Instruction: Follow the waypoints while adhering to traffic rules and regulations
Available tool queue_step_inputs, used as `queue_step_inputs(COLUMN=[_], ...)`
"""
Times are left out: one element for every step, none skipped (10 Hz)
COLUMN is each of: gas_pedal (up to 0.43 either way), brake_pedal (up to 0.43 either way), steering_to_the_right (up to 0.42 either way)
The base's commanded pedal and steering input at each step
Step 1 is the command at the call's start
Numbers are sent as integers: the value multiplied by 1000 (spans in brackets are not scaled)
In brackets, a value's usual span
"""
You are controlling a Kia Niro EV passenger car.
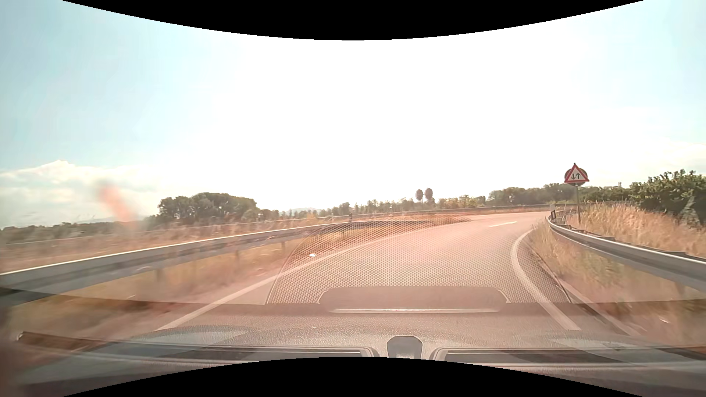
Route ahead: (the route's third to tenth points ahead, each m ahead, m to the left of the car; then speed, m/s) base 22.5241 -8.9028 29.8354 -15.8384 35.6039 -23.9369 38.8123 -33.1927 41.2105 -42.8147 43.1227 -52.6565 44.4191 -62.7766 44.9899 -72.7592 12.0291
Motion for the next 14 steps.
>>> queue_step_inputs(gas_pedal=[130,130,130,130,130,130,130,138,138,138,157,157,157,157], brake_pedal=[0,0,0,0,0,0,0,0,0,0,0,0,0,0], steering_to_the_right=[138,138,138,138,138,138,138,138,138,138,137,137,138,138])
